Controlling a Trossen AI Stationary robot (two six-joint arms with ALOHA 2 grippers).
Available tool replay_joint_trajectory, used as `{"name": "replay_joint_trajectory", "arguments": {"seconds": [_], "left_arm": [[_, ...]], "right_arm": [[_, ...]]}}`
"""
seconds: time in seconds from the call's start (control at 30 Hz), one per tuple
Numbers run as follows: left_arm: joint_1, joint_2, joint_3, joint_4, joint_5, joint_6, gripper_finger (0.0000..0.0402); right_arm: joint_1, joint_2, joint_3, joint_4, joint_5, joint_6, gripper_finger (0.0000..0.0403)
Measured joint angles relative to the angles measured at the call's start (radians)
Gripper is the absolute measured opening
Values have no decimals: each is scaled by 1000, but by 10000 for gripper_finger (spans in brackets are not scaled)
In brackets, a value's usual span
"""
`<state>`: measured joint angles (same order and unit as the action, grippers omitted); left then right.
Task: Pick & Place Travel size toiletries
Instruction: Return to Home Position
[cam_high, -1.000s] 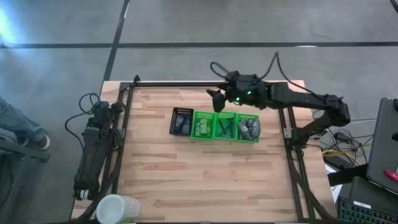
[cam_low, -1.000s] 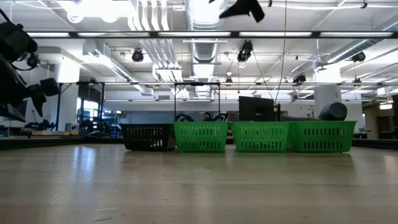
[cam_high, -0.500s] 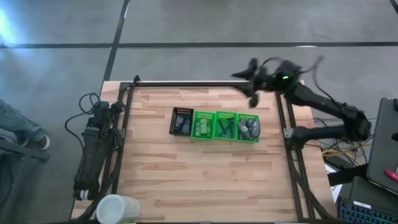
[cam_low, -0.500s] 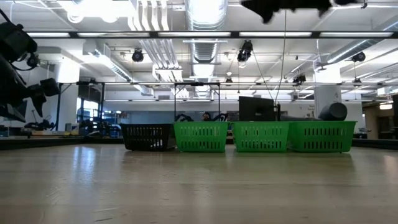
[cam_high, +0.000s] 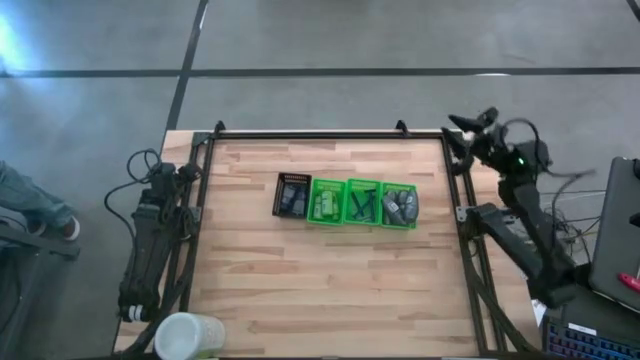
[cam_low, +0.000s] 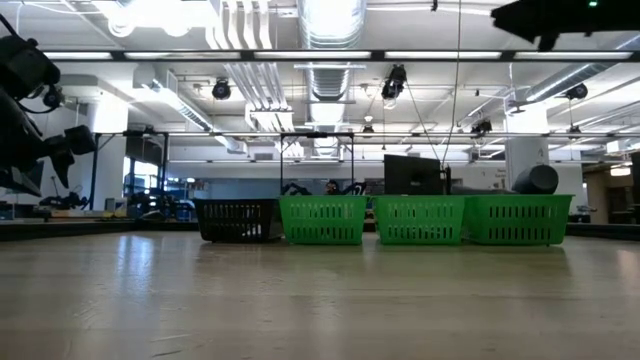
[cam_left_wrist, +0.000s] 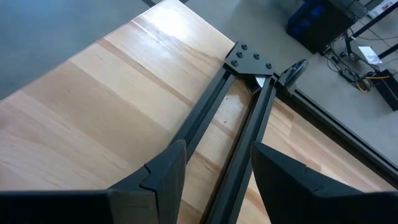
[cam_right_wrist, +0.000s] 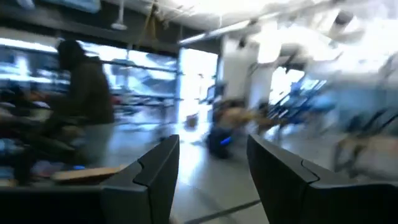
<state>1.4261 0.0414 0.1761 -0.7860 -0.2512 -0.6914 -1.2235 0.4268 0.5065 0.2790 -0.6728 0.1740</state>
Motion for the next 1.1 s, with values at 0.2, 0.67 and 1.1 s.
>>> {"name": "replay_joint_trajectory", "arguments": {"seconds": [0.2,0.67,1.1], "left_arm": [[0,0,0,0,0,0,186],[0,0,0,0,0,0,186],[0,0,0,0,0,0,186]], "right_arm": [[-180,-195,-85,-20,-30,-212,171],[-279,-304,-430,38,545,-234,135],[-264,-283,-497,139,544,-48,95]]}}
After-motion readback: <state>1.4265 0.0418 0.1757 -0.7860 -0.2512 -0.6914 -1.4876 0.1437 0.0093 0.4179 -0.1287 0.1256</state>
